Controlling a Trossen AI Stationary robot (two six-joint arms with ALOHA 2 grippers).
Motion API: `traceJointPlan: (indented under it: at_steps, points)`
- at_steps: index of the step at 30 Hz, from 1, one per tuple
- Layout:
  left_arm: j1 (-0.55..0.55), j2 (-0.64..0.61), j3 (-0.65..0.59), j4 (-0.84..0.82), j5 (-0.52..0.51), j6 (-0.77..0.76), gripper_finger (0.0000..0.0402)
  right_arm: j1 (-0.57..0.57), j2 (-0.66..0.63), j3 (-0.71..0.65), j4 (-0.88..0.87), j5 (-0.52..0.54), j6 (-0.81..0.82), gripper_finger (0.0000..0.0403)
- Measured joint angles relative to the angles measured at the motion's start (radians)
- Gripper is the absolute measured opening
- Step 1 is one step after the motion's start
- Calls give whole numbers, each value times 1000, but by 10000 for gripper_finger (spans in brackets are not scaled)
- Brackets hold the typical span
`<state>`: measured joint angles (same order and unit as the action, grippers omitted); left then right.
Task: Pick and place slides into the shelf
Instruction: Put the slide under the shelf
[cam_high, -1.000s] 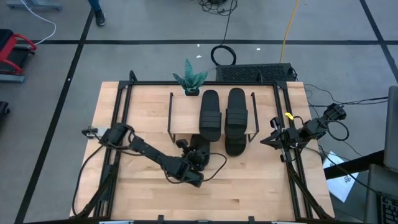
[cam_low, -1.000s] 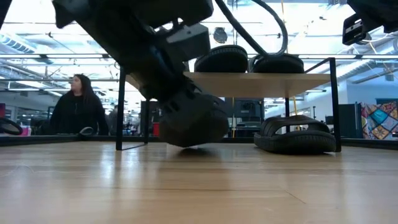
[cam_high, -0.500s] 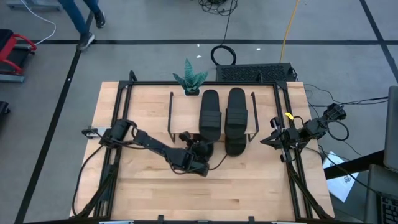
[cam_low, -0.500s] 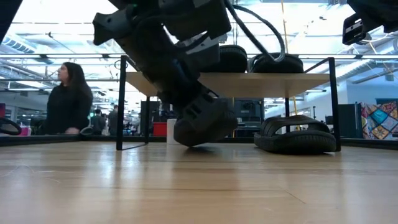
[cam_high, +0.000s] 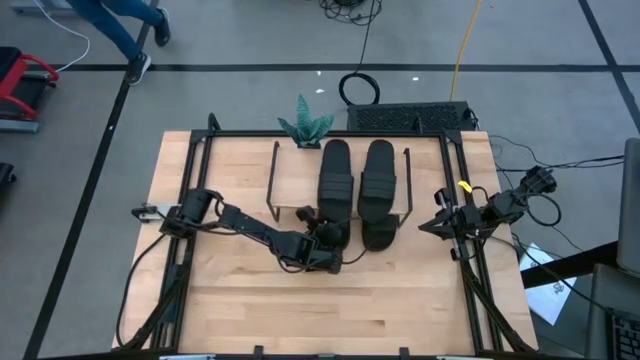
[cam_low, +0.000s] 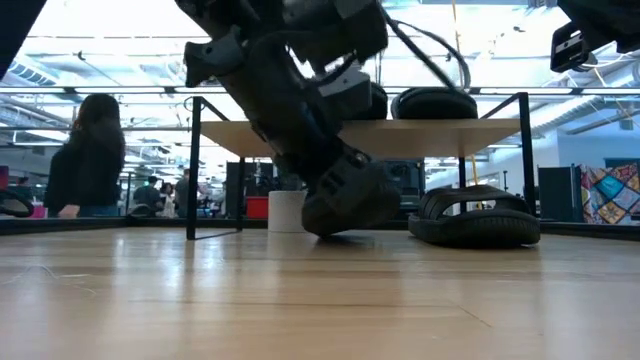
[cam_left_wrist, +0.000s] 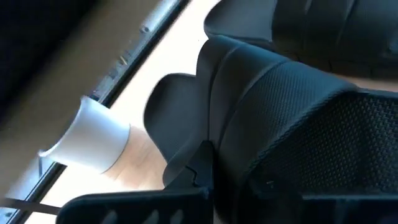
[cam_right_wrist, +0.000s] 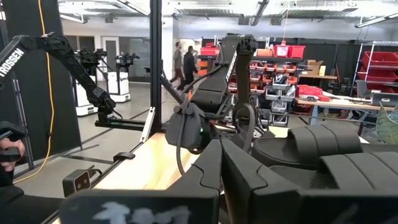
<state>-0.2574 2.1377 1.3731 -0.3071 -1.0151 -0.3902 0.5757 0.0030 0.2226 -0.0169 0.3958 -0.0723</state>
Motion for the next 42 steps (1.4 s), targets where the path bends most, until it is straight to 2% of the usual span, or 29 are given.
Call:
traceJointPlan:
  at_steps: [3, 9, 14, 20, 33, 38, 42]
  points:
    - [5, 21, 0, 27, 33, 28, 15, 0, 0, 0, 0, 0, 0, 0]
    - [6, 38, 1, 91, 197, 29, 34, 0, 1, 0, -1, -3, 0, 0]
    - [-10, 38, 0, 106, 180, -30, 67, 0, 1, 0, 2, -3, 4, 0]
    - [-30, 34, 0, 137, 231, 70, 112, 0, 1, 0, 1, -3, 7, 0]
    - [-82, 35, -1, 149, 101, 190, 252, 0, 1, 0, -2, -4, 8, 0]
    - [-113, 37, -2, 159, 64, 275, 279, 0, 1, 0, -2, -4, 8, 0]
    - [-147, 33, -2, 207, 54, 410, 279, 0, 1, 0, -2, -4, 8, 0]
